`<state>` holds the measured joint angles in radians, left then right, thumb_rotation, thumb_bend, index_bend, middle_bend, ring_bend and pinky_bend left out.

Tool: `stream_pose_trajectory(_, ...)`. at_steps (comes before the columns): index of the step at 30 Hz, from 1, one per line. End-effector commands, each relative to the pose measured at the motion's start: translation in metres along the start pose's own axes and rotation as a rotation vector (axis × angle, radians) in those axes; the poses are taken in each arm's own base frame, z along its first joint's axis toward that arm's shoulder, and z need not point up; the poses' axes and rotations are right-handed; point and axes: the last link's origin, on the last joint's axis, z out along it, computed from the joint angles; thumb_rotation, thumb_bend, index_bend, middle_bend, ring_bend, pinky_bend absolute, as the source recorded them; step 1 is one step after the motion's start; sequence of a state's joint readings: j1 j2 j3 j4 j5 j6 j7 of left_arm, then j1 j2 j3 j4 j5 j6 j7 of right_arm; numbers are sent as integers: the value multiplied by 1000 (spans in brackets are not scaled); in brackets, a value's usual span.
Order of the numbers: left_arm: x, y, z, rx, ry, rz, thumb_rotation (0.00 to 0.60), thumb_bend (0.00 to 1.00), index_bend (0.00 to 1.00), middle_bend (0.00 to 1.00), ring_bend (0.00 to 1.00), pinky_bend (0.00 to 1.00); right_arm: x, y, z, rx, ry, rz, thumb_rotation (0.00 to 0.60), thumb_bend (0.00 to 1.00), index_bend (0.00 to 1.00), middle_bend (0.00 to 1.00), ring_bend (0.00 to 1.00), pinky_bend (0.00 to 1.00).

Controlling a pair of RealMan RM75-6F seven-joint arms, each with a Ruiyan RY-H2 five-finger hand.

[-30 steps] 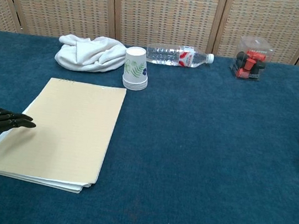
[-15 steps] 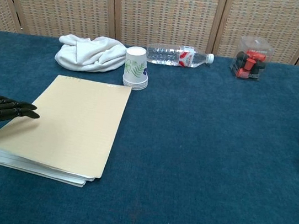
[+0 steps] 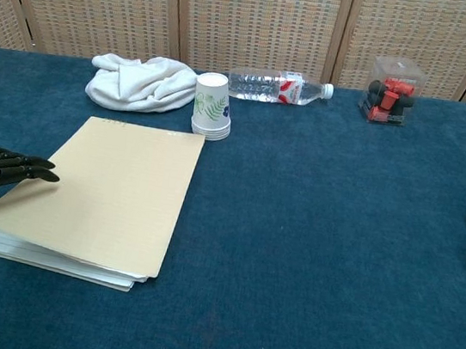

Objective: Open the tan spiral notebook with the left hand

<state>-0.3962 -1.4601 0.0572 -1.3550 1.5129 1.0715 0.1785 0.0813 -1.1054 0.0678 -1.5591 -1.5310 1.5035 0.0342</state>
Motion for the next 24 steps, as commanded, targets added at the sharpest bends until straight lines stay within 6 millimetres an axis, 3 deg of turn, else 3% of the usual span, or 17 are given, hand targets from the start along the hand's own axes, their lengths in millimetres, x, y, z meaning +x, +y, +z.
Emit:
stream_pose_trajectory(1, 1, -2, 3, 7, 3, -8, 600, 570, 80, 0, 0, 0, 0, 0, 0, 0, -1, 0, 600, 0, 0, 0, 0, 0)
stream_pose_trajectory(14, 15, 3, 34, 25, 39, -71, 600, 574, 84, 0, 0, 0, -2, 0, 0, -4, -7, 0, 600, 0, 0, 0, 0, 0)
stream_pose_trajectory(24, 25, 6, 37, 25, 59, -97, 600, 574, 116, 0, 0, 0, -1, 1, 1, -6, -7, 5, 600, 0, 0, 0, 0, 0)
